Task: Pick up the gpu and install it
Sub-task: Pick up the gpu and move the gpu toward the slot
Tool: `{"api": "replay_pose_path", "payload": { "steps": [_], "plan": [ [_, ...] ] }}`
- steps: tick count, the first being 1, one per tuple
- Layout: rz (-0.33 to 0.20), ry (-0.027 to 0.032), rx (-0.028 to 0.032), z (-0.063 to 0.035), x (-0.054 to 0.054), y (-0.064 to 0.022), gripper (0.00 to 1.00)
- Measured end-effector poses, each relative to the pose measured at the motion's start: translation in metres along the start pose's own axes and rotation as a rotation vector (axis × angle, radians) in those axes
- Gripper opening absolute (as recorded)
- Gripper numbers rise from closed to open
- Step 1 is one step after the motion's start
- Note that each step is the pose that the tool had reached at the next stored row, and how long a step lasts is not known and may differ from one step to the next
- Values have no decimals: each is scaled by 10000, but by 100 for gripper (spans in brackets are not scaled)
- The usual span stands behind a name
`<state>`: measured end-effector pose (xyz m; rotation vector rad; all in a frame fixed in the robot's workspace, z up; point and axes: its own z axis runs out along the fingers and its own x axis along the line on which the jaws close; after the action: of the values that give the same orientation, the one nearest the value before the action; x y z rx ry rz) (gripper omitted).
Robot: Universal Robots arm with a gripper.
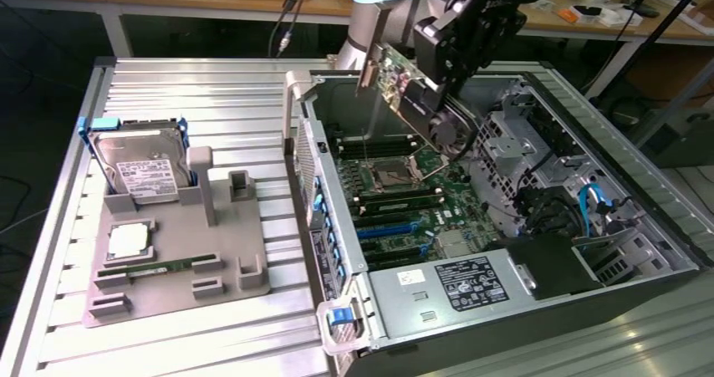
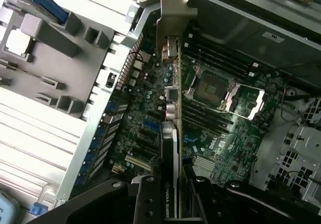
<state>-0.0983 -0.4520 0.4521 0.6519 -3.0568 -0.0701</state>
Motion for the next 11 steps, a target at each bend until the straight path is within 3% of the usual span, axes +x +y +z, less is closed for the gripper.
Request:
{"api": "replay_pose_path", "payload": {
  "steps": [11],
  "plan": [
    [-817,39,6,27,-153,-70,27]
  ]
}}
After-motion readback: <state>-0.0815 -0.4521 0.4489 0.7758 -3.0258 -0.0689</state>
